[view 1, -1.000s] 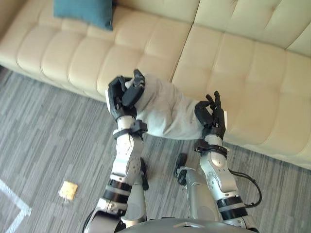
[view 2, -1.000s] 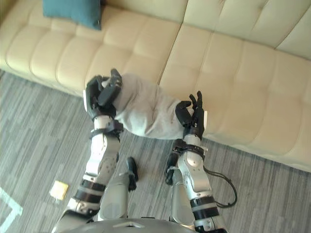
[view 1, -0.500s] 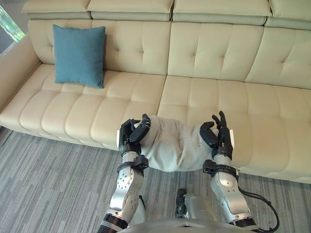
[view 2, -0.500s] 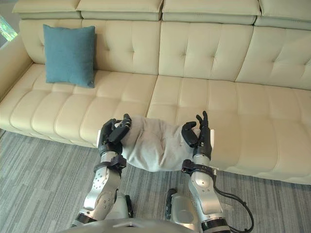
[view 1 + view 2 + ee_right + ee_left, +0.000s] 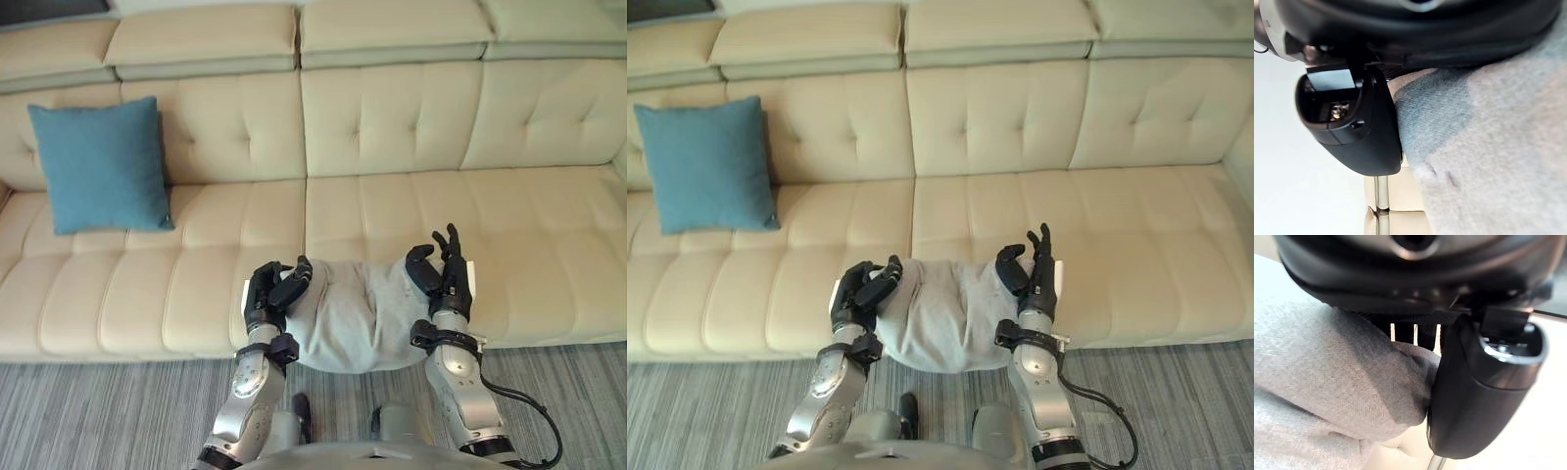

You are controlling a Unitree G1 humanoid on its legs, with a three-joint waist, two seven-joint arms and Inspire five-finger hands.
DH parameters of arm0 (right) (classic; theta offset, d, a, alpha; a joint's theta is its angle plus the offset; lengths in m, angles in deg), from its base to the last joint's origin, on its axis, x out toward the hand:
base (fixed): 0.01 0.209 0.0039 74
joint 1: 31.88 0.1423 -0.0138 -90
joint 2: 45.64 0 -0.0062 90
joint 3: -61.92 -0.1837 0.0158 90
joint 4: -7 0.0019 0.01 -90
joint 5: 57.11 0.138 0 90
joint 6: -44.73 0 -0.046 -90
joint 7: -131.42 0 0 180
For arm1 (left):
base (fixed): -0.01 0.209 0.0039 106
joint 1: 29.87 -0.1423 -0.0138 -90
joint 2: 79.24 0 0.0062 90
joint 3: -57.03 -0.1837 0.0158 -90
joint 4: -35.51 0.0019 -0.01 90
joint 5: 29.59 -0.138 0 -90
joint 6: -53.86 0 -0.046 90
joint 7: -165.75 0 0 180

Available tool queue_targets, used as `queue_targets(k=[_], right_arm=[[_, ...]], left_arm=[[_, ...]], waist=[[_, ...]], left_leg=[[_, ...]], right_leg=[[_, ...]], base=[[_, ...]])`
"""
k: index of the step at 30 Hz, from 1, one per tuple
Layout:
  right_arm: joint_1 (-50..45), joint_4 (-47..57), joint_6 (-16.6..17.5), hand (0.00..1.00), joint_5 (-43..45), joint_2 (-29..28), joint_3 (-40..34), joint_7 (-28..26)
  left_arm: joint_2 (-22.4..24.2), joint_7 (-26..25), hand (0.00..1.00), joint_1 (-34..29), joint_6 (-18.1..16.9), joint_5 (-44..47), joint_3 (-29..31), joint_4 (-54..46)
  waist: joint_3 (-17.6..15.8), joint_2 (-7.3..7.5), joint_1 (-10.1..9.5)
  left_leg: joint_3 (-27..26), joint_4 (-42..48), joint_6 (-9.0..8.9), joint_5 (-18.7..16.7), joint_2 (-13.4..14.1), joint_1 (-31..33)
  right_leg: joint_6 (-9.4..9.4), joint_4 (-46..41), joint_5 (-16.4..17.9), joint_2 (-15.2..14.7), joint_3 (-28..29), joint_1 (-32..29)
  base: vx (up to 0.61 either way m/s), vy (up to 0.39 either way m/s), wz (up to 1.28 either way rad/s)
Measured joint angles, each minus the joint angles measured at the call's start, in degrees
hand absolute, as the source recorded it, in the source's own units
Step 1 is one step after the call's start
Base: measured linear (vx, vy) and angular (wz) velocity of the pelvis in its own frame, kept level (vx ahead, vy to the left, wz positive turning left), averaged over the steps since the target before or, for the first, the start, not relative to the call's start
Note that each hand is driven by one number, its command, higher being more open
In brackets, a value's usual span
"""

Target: Pick up cushions and gather them together orderly.

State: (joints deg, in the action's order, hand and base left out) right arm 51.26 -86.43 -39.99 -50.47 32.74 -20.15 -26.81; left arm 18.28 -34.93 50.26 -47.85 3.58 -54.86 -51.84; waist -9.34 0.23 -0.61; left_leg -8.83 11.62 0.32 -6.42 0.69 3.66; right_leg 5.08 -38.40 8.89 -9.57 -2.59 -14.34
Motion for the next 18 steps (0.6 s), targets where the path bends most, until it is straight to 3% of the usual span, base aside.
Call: queue_targets(k=[1, 3, 4, 5, 7, 9, 14, 18], right_arm=[[0.0, -1.5, 0.0, 0.0, 0.0, 0.0, 0.3, -0.6], [0.1, -2.9, 0.0, 0.0, 0.0, 0.0, 0.5, -1.0], [0.5, -3.3, 0.0, 0.0, -0.1, 0.2, 0.7, -1.6], [0.5, -3.6, 0.0, 0.0, -0.1, 0.2, 0.8, -1.8], [0.5, -4.1, -0.1, 0.0, -0.1, 0.7, 0.8, -1.8], [-0.1, -4.3, -0.7, 0.0, 0.0, 2.4, 0.8, -1.8], [-0.3, -2.2, -1.1, 0.0, -0.5, 2.4, 0.8, -1.8], [-0.2, 0.6, -1.1, 0.0, -1.1, 2.4, 0.8, -1.7]], left_arm=[[-0.2, 0.1, 0.0, -0.4, 0.1, 0.0, 0.2, 0.0], [-0.2, 0.5, 0.0, -0.5, 0.4, 0.0, 0.8, -0.1], [-0.4, 0.6, 0.0, -0.4, 0.4, 0.0, 1.0, -0.1], [-0.5, 0.8, 0.0, -0.4, 0.4, 0.0, 1.0, -0.2], [0.2, 1.0, 0.0, -0.1, 0.6, 0.0, 1.1, -0.5], [1.6, 1.9, 0.0, -0.3, 0.7, -0.1, 1.0, -0.6], [3.0, 2.5, 0.0, -0.4, 0.8, -0.8, 2.4, -1.3], [4.3, 2.3, 0.0, -0.1, 1.0, -2.4, 3.1, -1.4]], waist=[[0.0, 0.35, 0.17], [0.4, 0.94, 0.64], [0.4, 1.2, 0.68], [0.5, 1.31, 0.68], [1.0, 1.82, 0.8], [2.0, -0.04, 0.69], [2.8, -0.67, 0.41], [4.2, -1.54, -0.01]], left_leg=[[0.0, -0.7, 0.21, -0.5, 0.1, -1.8], [0.3, -1.4, 0.63, -0.8, 0.9, -2.5], [0.3, -1.6, 0.45, -0.9, 1.5, -2.4], [0.4, -1.5, 0.1, -0.8, 1.9, -2.3], [1.6, -0.3, -2.04, -2.2, 1.1, -1.8], [2.5, -0.3, -2.36, -2.4, 3.4, -1.4], [3.2, -5.0, -4.38, -0.7, 5.9, -3.8], [3.9, -5.8, -4.69, -0.4, 5.8, -4.7]], right_leg=[[-1.02, -3.8, -1.9, -0.3, -0.8, -1.2], [-2.39, -3.0, 0.4, 0.1, -2.0, -1.6], [-2.93, 1.6, 2.9, 1.4, -2.0, -1.5], [-2.7, 8.8, 2.7, 2.5, -2.0, -0.4], [-3.0, 17.4, -1.7, 2.5, -3.0, 1.7], [-3.82, 22.6, -3.7, 4.8, -4.5, 4.4], [-5.05, 34.7, -9.1, 8.6, -5.5, 10.7], [-4.98, 39.1, -10.7, 8.9, -6.3, 13.6]], base=[[0.12, 0.032, -0.03], [0.09, -0.015, -0.02], [0.09, -0.084, -0.07], [0.09, -0.106, -0.02], [0.1, -0.144, 0.15], [0.11, -0.171, 0.16], [0.08, -0.102, 0.02], [0.04, 0.014, 0.11]])
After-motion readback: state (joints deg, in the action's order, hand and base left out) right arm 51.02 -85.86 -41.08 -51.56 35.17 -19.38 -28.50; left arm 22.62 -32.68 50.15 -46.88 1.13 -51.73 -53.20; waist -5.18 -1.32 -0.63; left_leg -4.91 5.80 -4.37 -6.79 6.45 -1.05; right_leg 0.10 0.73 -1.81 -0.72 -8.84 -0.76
